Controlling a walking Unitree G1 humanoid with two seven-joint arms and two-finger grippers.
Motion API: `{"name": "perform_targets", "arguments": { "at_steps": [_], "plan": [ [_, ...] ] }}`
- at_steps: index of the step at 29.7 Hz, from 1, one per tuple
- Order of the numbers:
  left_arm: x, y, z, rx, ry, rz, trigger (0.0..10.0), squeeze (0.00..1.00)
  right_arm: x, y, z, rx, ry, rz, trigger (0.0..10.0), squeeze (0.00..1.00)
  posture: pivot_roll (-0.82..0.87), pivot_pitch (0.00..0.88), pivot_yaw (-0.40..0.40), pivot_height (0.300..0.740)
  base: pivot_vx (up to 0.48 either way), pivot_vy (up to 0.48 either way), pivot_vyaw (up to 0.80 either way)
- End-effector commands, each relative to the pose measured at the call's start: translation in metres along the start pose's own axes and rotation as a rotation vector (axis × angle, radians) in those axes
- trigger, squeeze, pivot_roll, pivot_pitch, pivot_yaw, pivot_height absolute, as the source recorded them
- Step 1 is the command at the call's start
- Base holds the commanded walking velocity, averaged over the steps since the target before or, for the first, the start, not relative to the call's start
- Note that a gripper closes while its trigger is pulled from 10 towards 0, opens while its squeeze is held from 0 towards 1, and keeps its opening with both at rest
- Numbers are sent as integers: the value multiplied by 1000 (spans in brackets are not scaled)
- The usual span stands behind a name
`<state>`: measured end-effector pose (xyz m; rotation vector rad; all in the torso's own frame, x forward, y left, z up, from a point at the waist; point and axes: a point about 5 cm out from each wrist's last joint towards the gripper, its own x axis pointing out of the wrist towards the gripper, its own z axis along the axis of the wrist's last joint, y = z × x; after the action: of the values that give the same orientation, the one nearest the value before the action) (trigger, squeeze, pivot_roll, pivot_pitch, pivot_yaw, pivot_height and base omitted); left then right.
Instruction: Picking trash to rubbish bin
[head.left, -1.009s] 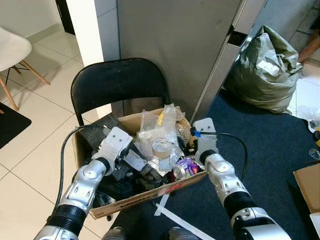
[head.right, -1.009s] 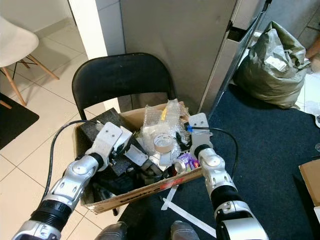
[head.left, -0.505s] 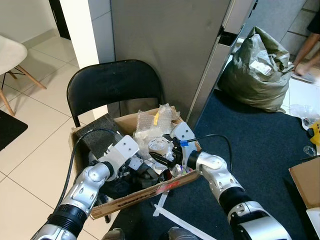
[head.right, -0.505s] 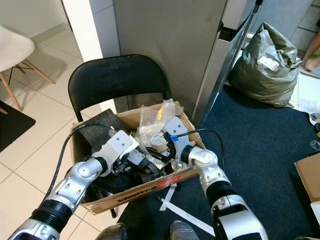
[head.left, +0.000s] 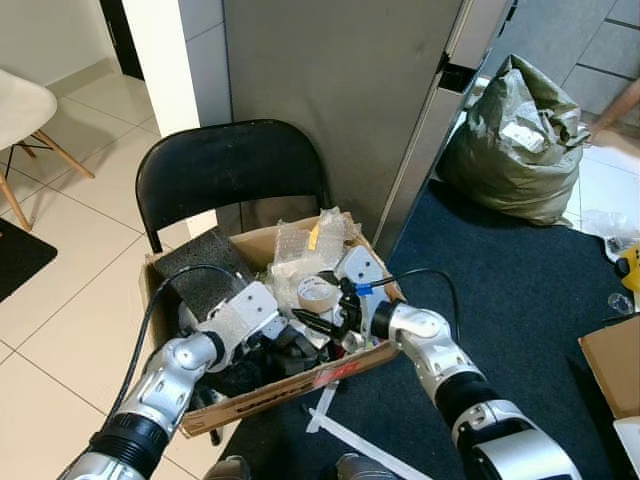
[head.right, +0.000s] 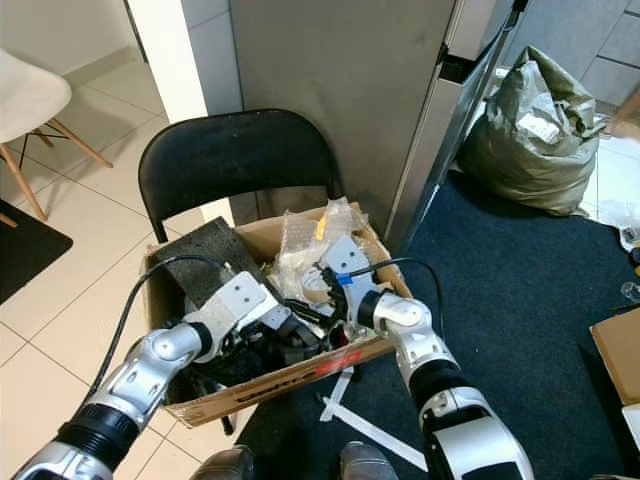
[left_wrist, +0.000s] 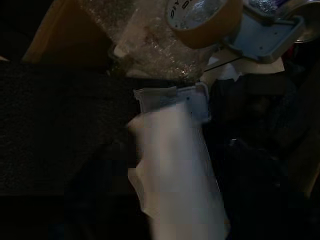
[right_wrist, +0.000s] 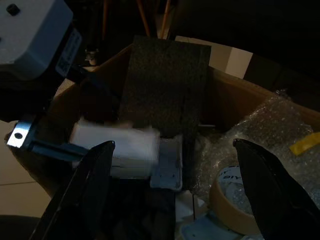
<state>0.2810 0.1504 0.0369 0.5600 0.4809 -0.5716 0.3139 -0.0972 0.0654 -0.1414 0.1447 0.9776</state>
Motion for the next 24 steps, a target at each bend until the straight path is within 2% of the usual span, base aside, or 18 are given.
{"name": "perform_targets", "arguments": {
  "at_steps": [1,6,7,8,9,10,12,13,15,16,19,21,23,24],
  "plan": [
    [0,2,2,32,6,12,10000,0,-1,-4,3,14,-24,-18,10000,0,-42,22,-56,740,0,0,0],
    [-1,9,5,55,-6,59,10000,0,-2,-8,6,31,-49,-41,10000,0,-44,19,-52,740,0,0,0],
    [-3,17,10,63,-31,119,10000,0,-2,-12,10,43,-71,-66,10000,0,-44,18,-50,740,0,0,0],
    [-6,35,22,41,-104,285,10000,0,-4,-17,14,52,-100,-113,10000,0,-48,19,-44,740,0,0,0],
    [-11,51,34,-44,-187,437,10000,0,-6,-22,18,50,-123,-171,10000,0,-49,19,-40,740,0,0,0],
    [-18,64,46,-189,-291,559,10000,0,-9,-29,21,43,-142,-246,10000,0,-49,19,-40,740,0,0,0],
    [-18,64,46,-189,-291,559,10000,0,-9,-29,21,43,-142,-246,10000,0,-49,19,-40,740,0,0,0],
    [-24,73,52,-355,-362,619,10000,0,-13,-38,23,67,-155,-350,10000,0,-50,19,-37,740,0,0,0],
    [-24,73,52,-355,-362,619,10000,0,-13,-38,23,67,-155,-350,10000,0,-50,19,-37,740,0,0,0],
    [-31,72,61,-464,-469,612,10000,0,-24,-48,28,90,-212,-531,10000,0,-51,12,-30,740,0,0,0],
    [-33,65,62,-451,-481,595,10000,0,-34,-47,25,88,-242,-625,10000,0,-53,13,-28,740,0,0,0],
    [-32,59,59,-417,-450,594,10000,0,-42,-45,13,117,-207,-699,10000,0,-54,17,-23,740,0,0,0],
    [-30,54,59,-428,-445,596,10000,0,-50,-44,-1,167,-172,-767,10000,0,-52,18,-22,740,0,0,0],
    [-30,54,59,-428,-445,596,10000,0,-50,-44,-1,167,-172,-767,10000,0,-52,18,-22,740,0,0,0]
  ]
}}
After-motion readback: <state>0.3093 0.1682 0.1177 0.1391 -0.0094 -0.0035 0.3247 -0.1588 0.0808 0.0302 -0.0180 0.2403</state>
